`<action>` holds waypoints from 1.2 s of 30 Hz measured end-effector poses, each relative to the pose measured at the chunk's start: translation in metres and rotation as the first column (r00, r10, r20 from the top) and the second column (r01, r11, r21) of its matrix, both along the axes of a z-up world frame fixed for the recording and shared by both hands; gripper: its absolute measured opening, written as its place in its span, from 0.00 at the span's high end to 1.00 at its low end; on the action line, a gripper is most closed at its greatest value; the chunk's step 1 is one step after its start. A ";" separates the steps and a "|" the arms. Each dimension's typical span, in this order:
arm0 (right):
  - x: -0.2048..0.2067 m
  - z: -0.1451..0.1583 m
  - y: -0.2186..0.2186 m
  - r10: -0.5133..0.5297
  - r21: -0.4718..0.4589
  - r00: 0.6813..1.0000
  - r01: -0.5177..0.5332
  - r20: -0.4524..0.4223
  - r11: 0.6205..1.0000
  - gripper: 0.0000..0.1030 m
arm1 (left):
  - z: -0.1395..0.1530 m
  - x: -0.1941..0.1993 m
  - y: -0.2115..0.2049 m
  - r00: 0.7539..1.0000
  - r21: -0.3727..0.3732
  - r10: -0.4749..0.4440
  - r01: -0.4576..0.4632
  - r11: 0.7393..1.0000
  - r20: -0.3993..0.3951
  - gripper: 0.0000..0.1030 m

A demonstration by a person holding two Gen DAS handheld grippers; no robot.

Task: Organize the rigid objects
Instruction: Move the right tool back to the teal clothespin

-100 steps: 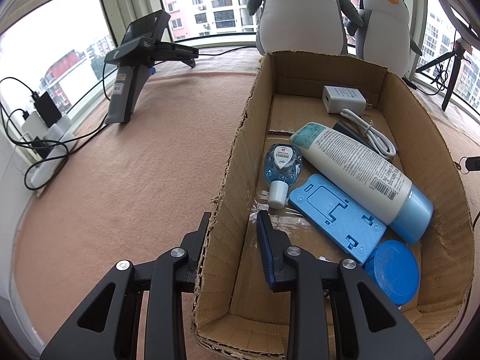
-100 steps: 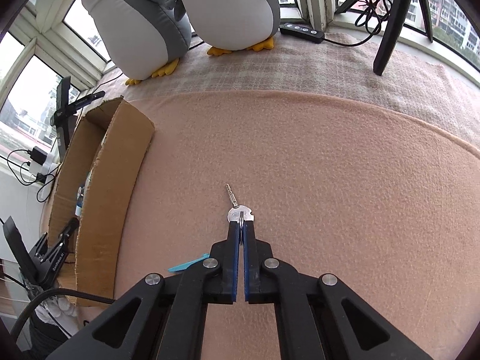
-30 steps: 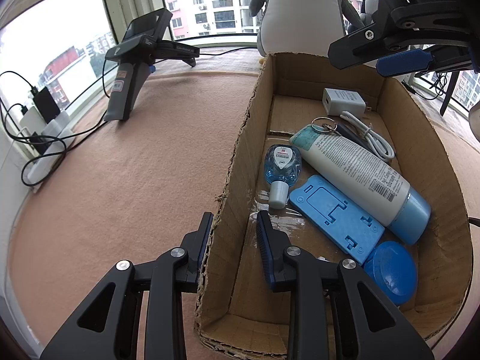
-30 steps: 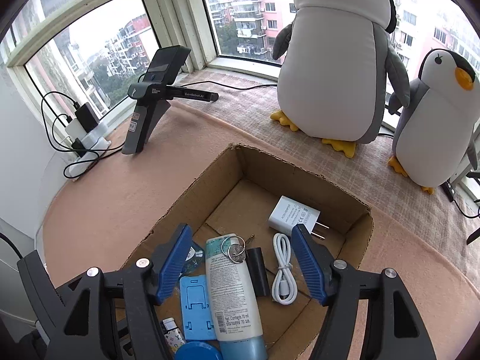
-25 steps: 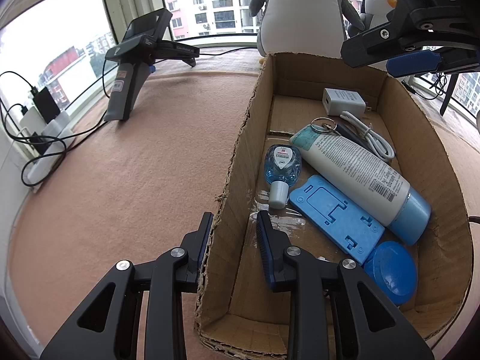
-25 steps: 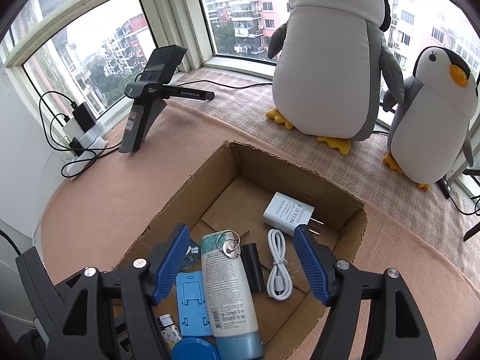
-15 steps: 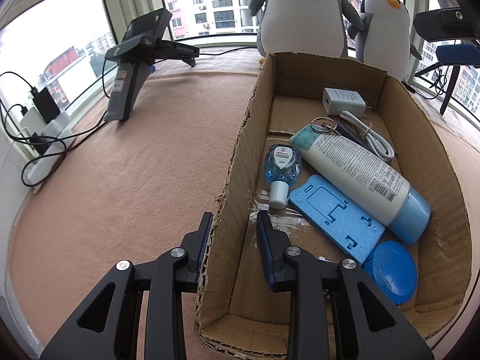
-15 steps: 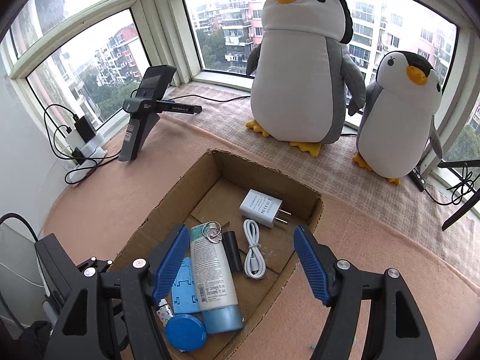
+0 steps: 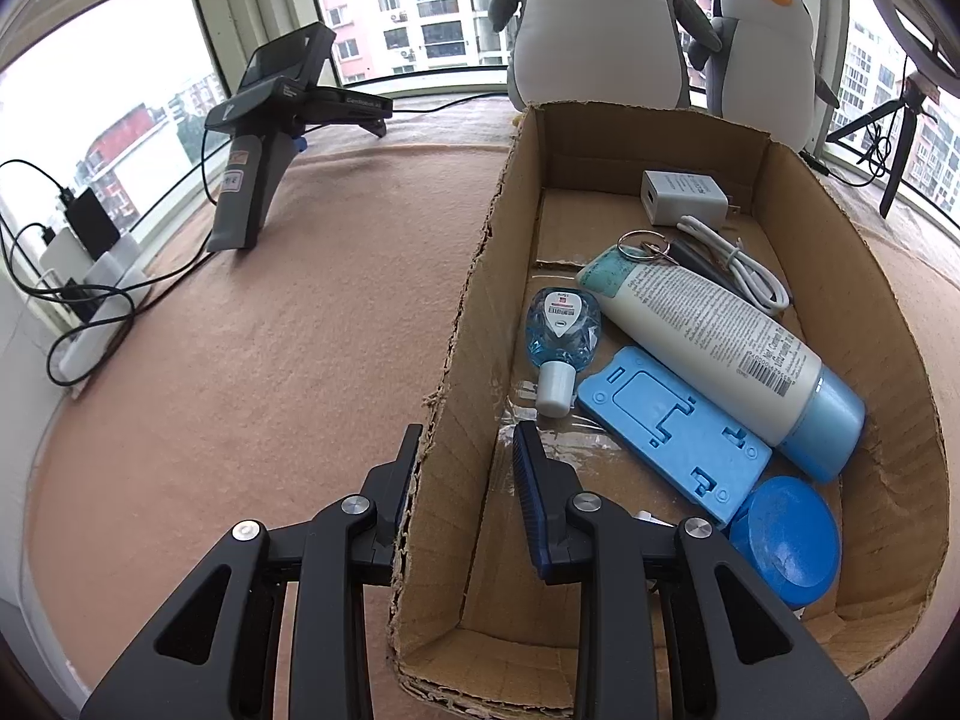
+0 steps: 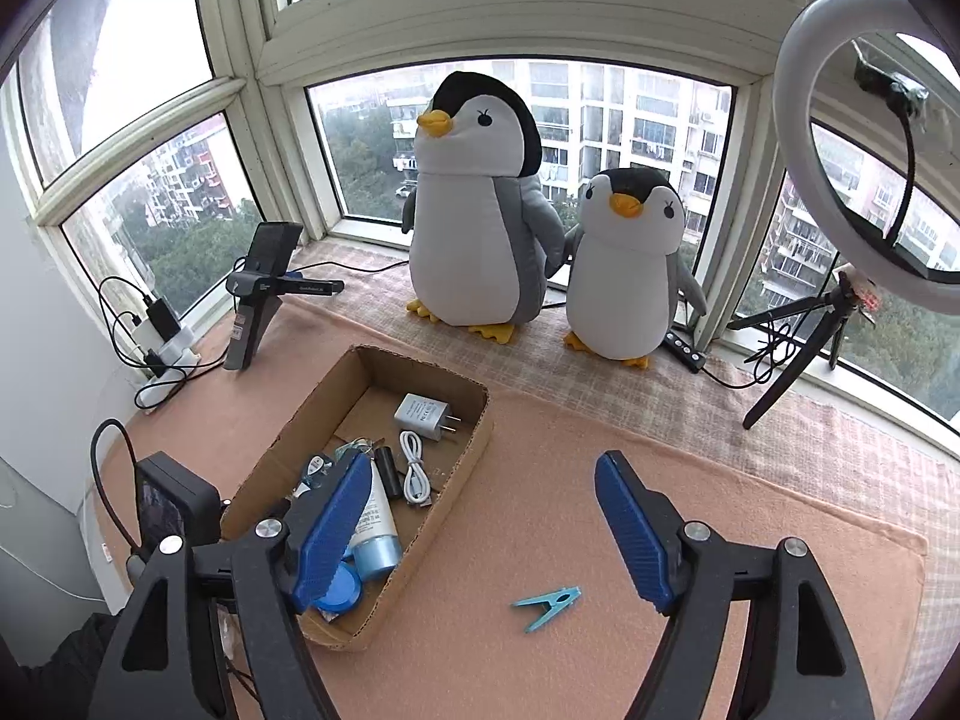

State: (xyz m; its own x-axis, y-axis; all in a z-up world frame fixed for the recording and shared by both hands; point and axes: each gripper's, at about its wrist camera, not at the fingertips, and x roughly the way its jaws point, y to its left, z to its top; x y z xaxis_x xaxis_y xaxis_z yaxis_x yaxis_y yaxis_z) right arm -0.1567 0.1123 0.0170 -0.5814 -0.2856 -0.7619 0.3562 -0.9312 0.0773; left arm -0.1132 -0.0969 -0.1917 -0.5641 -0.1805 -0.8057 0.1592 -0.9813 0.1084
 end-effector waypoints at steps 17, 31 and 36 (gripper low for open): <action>0.102 0.025 0.068 -0.134 -0.039 0.991 0.132 -0.029 0.990 0.23 | 0.001 0.002 0.002 1.000 -0.016 -0.024 0.024 1.000 0.005 0.74; 0.064 -0.105 0.093 -0.200 -0.030 0.969 0.206 0.143 0.978 0.23 | 0.001 0.001 0.000 1.000 -0.019 -0.017 0.017 1.000 0.004 0.74; 0.044 -0.146 0.081 -0.174 -0.023 0.962 0.183 0.211 0.983 0.24 | 0.001 0.001 0.001 1.000 -0.021 -0.010 0.010 1.000 0.005 0.74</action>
